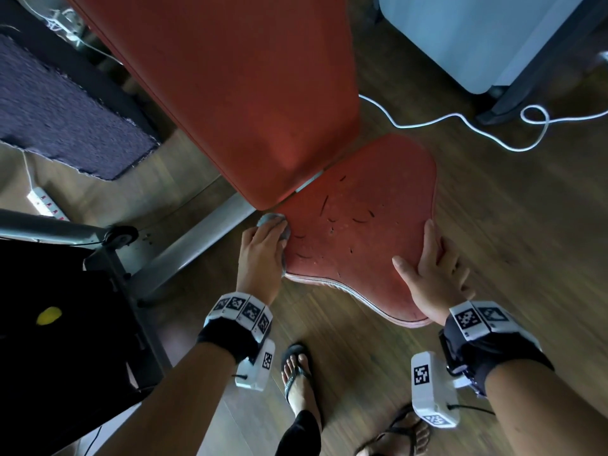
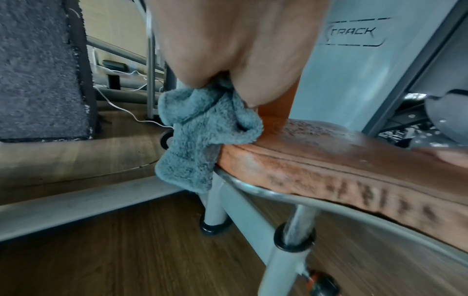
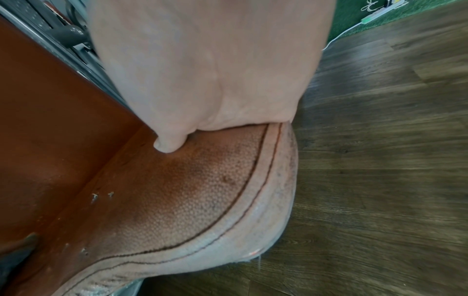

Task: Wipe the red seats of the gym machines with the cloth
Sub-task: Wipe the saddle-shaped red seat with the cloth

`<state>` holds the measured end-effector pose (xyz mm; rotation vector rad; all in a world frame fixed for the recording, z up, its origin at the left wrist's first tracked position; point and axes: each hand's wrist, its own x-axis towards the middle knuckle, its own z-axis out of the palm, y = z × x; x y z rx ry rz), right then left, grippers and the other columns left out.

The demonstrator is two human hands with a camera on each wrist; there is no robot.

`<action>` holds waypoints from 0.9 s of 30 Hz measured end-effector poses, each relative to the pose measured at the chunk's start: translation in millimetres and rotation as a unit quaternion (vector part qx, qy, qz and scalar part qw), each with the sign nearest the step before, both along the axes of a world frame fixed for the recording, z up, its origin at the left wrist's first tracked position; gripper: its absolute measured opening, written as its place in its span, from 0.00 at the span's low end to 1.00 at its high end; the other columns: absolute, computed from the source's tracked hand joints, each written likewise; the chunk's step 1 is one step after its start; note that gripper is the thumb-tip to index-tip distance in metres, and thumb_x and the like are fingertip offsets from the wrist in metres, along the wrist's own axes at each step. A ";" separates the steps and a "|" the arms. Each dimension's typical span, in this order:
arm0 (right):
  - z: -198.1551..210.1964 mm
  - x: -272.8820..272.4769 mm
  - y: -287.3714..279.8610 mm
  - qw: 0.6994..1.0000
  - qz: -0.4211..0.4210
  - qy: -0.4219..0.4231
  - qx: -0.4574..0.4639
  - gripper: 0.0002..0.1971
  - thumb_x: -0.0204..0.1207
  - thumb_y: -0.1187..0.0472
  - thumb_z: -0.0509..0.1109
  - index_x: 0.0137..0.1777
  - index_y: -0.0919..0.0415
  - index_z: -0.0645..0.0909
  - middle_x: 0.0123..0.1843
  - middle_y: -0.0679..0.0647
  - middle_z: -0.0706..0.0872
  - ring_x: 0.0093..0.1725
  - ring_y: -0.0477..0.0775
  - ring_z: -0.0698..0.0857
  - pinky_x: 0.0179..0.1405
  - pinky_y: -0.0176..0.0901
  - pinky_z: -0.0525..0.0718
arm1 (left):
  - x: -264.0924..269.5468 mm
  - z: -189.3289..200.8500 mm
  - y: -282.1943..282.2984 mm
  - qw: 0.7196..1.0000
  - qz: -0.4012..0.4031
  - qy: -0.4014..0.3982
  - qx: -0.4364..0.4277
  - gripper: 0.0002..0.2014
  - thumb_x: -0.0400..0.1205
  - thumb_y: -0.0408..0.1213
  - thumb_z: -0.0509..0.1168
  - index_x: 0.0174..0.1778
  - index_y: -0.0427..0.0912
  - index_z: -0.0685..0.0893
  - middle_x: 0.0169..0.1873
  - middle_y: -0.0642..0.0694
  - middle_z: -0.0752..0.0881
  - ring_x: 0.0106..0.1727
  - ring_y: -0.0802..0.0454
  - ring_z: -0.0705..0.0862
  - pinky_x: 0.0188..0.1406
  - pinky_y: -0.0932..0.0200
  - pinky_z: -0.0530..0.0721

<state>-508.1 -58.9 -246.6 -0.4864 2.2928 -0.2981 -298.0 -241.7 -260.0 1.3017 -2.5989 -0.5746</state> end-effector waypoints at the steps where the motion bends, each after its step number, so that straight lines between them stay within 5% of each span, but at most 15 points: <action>1: 0.5 -0.1 0.0 1.000 0.001 0.001 0.001 0.40 0.77 0.31 0.54 0.80 0.32 0.31 0.85 0.48 0.43 0.81 0.67 0.52 0.73 0.77 0.56 | 1.0 4.0 8.2 1.000 -0.009 -0.001 -0.002 0.15 0.86 0.32 0.63 0.68 0.43 0.84 0.67 0.51 0.83 0.59 0.46 0.76 0.63 0.73 0.62; 6: 2.6 0.6 -1.3 1.000 -0.001 0.002 0.008 0.40 0.78 0.32 0.55 0.80 0.33 0.31 0.85 0.49 0.43 0.81 0.66 0.52 0.73 0.76 0.56 | 9.2 7.6 9.8 0.996 -0.077 -0.048 0.003 0.18 0.87 0.40 0.57 0.71 0.47 0.81 0.69 0.54 0.81 0.64 0.52 0.74 0.68 0.58 0.71; 9: 1.7 0.5 -0.7 1.000 -0.002 0.002 0.003 0.40 0.78 0.32 0.54 0.80 0.32 0.31 0.85 0.49 0.44 0.81 0.67 0.52 0.73 0.76 0.56 | 5.0 1.3 -6.5 0.993 -0.105 -0.041 0.027 0.22 0.87 0.48 0.49 0.72 0.49 0.81 0.71 0.56 0.79 0.68 0.54 0.74 0.73 0.58 0.69; 12: 1.1 1.3 -0.4 1.000 -0.001 0.002 0.001 0.40 0.78 0.32 0.54 0.80 0.32 0.31 0.85 0.49 0.43 0.81 0.66 0.52 0.73 0.75 0.55 | 7.9 6.9 -1.6 0.991 -0.135 -0.021 0.007 0.19 0.86 0.42 0.56 0.70 0.45 0.83 0.69 0.53 0.81 0.67 0.54 0.72 0.72 0.67 0.63; 16: 0.8 0.5 -0.5 1.000 0.003 -0.004 0.001 0.40 0.78 0.32 0.54 0.80 0.32 0.30 0.85 0.49 0.42 0.81 0.66 0.51 0.73 0.76 0.54 | 10.3 10.2 -15.6 0.977 -0.204 -0.058 -0.001 0.20 0.81 0.33 0.67 0.71 0.46 0.83 0.71 0.53 0.80 0.68 0.50 0.74 0.70 0.53 0.73; 21: 0.4 -0.8 -0.7 1.000 0.003 -0.009 0.000 0.41 0.78 0.31 0.54 0.80 0.32 0.29 0.85 0.49 0.41 0.82 0.65 0.49 0.73 0.77 0.54 | 5.3 6.0 -19.1 0.973 -0.223 -0.061 -0.018 0.18 0.82 0.32 0.66 0.69 0.45 0.84 0.70 0.53 0.81 0.67 0.49 0.75 0.67 0.51 0.77; 27: 0.5 -0.9 -1.1 1.000 0.002 -0.006 0.001 0.41 0.78 0.32 0.55 0.80 0.32 0.30 0.85 0.49 0.42 0.82 0.65 0.50 0.73 0.75 0.55 | 6.6 12.7 -37.3 0.950 -0.288 -0.115 -0.018 0.28 0.77 0.26 0.69 0.74 0.49 0.79 0.74 0.54 0.75 0.72 0.45 0.72 0.61 0.38 0.81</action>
